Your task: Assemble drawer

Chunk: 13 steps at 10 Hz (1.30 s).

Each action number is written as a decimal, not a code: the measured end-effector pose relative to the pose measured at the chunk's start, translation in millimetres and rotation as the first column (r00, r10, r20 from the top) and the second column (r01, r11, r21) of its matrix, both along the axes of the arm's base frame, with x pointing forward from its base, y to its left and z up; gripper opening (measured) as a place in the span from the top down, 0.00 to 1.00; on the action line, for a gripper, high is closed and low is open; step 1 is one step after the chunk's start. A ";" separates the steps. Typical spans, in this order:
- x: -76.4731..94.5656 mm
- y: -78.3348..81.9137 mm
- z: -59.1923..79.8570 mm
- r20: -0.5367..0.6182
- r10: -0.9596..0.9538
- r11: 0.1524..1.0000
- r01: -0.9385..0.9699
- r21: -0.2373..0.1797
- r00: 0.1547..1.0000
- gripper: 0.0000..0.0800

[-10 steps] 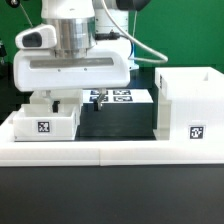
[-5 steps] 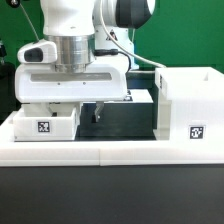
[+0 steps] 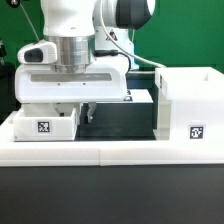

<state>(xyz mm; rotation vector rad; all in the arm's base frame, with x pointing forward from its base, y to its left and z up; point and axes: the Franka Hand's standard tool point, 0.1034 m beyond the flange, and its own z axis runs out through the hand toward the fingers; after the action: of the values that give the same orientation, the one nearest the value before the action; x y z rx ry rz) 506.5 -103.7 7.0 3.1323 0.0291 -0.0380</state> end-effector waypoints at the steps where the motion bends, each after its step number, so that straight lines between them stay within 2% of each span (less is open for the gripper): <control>1: 0.0 0.0 0.0 0.000 0.000 1.000 0.000 0.000 1.000 0.74; 2: 0.2 2.8 -0.3 -0.001 0.004 1.000 -0.004 0.003 1.000 0.90; 3: -0.5 3.3 -0.4 -0.004 -0.001 1.000 0.001 0.005 1.000 0.94; 9: -1.2 5.3 0.4 -0.006 0.008 1.000 -0.008 0.003 1.000 0.94; 11: 3.1 23.1 10.5 -0.002 0.122 0.992 -0.122 -0.014 0.993 0.94; 13: 6.7 29.7 17.8 -0.008 0.178 0.984 -0.178 -0.003 0.984 0.94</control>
Offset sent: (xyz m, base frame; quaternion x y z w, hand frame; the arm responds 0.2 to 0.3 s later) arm 0.0000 0.0000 0.0000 0.0000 0.0000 0.0000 1.0000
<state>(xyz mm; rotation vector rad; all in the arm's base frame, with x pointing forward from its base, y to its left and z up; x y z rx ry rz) 513.2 -73.9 24.8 3.1109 0.3076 -0.0493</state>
